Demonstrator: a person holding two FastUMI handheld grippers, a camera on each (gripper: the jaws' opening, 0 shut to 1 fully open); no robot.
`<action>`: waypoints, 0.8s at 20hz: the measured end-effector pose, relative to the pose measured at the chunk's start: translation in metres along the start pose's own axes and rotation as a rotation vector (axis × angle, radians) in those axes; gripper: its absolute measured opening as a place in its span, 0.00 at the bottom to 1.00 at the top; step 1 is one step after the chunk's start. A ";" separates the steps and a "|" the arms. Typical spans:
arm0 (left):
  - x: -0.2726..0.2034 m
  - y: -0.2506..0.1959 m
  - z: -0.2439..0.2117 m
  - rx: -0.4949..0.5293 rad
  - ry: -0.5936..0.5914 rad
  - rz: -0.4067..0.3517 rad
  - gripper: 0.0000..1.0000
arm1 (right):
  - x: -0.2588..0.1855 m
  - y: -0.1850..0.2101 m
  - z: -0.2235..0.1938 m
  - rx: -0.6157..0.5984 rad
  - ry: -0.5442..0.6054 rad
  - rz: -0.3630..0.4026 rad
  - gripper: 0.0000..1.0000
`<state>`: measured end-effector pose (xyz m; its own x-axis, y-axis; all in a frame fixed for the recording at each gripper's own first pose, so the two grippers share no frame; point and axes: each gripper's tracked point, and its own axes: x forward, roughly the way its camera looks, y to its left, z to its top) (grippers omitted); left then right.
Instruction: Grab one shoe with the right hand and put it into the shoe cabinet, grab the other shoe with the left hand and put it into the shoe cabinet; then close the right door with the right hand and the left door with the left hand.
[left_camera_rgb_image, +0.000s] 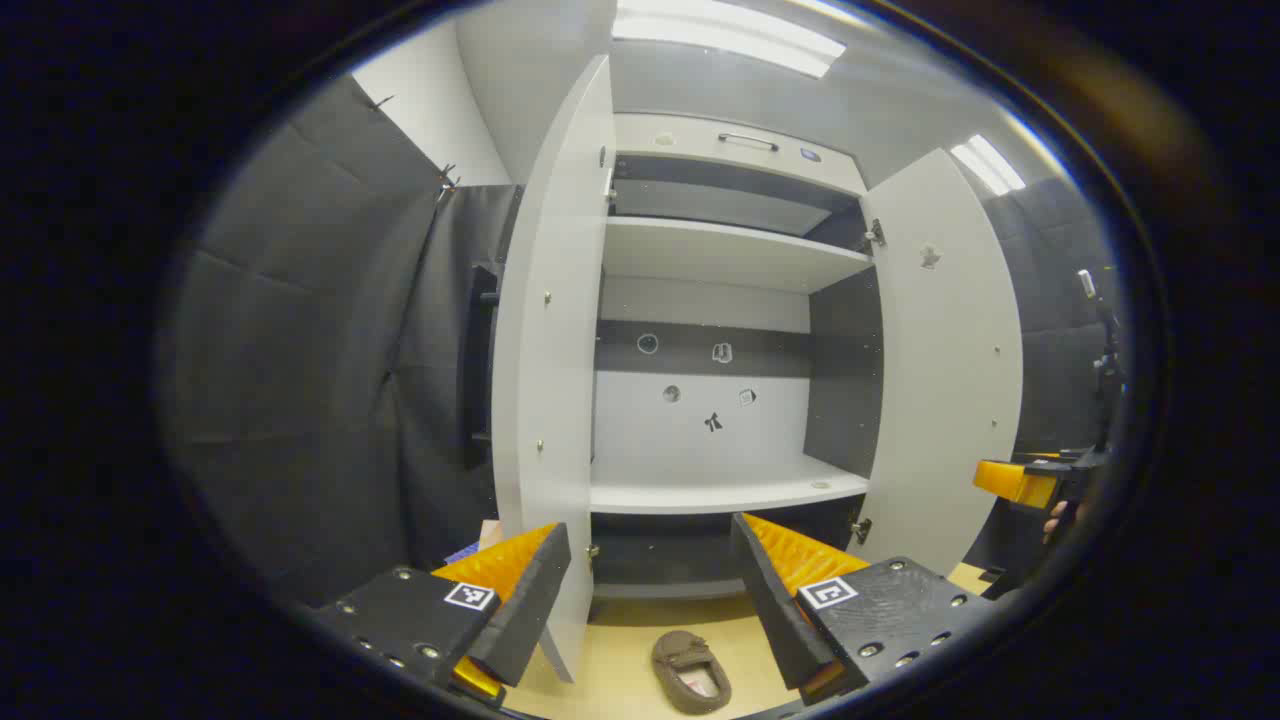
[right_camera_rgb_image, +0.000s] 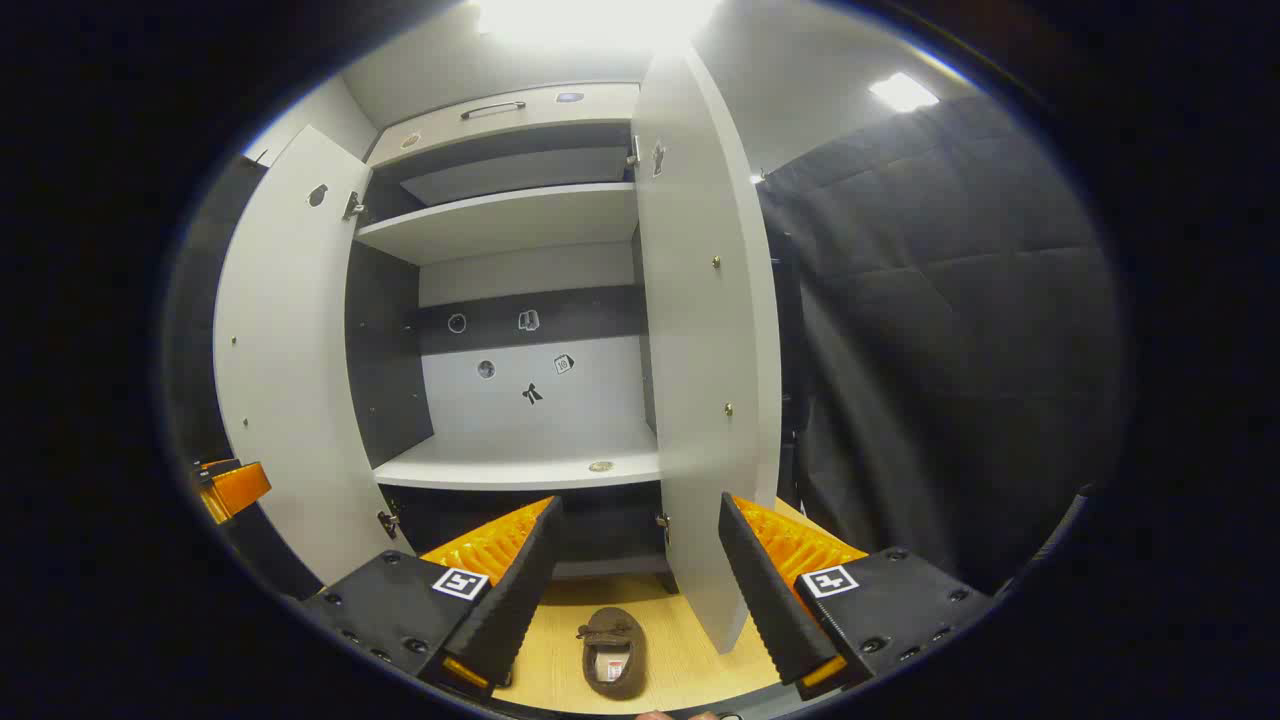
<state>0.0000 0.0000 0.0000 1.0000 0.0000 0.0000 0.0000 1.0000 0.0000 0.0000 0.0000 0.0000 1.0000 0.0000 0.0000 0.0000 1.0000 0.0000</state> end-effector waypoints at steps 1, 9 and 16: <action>-0.001 -0.001 -0.001 0.004 0.001 -0.004 0.99 | 0.001 0.001 0.000 0.002 -0.001 0.000 0.94; 0.002 -0.011 -0.010 0.000 0.017 -0.030 0.93 | 0.015 0.016 0.006 -0.003 0.012 0.030 0.98; 0.003 -0.009 -0.012 -0.003 0.015 -0.032 0.99 | 0.023 0.030 0.012 -0.015 0.011 0.060 0.94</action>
<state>0.0027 -0.0093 -0.0122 0.9994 -0.0319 -0.0152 0.0319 0.9995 -0.0035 0.0228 0.0295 0.0118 0.9981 0.0603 -0.0113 -0.0605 0.9981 -0.0145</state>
